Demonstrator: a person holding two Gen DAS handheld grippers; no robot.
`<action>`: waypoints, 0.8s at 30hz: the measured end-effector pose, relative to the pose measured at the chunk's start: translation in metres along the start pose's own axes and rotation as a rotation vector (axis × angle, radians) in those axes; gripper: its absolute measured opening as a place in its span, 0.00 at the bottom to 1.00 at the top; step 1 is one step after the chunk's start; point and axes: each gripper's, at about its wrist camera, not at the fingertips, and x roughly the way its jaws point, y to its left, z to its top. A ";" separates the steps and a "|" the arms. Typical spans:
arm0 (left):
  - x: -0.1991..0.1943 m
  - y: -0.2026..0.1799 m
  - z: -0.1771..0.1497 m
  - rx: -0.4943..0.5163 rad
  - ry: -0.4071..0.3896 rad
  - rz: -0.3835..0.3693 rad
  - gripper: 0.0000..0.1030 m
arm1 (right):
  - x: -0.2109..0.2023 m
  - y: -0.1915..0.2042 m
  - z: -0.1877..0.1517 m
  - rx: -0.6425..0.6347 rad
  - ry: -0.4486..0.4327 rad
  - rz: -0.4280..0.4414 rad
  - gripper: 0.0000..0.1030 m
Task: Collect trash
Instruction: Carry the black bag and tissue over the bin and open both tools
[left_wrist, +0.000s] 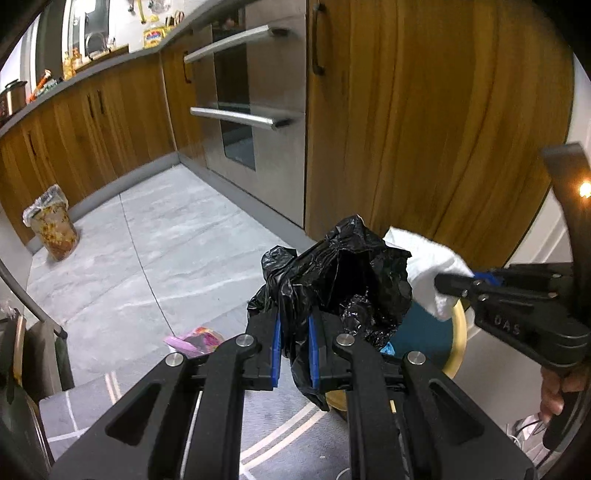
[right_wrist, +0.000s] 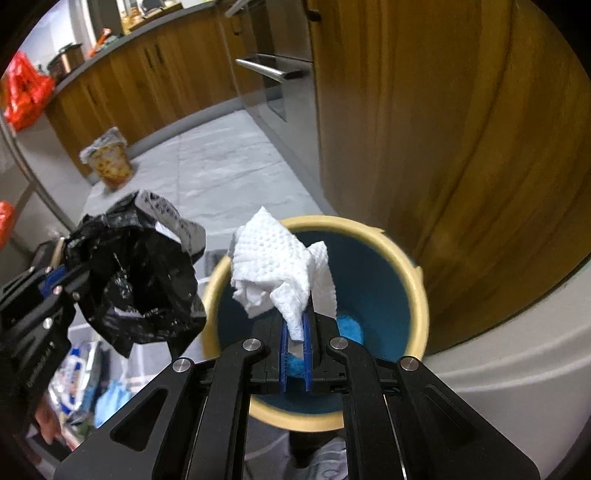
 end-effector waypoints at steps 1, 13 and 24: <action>0.006 -0.001 -0.001 -0.002 0.012 0.002 0.11 | 0.002 0.000 0.000 -0.003 0.004 -0.010 0.08; 0.057 -0.021 -0.005 0.020 0.104 -0.007 0.14 | 0.013 -0.007 -0.001 -0.009 0.033 -0.089 0.17; 0.039 0.000 -0.010 -0.019 0.063 -0.045 0.38 | 0.007 -0.005 0.001 -0.031 -0.004 -0.084 0.39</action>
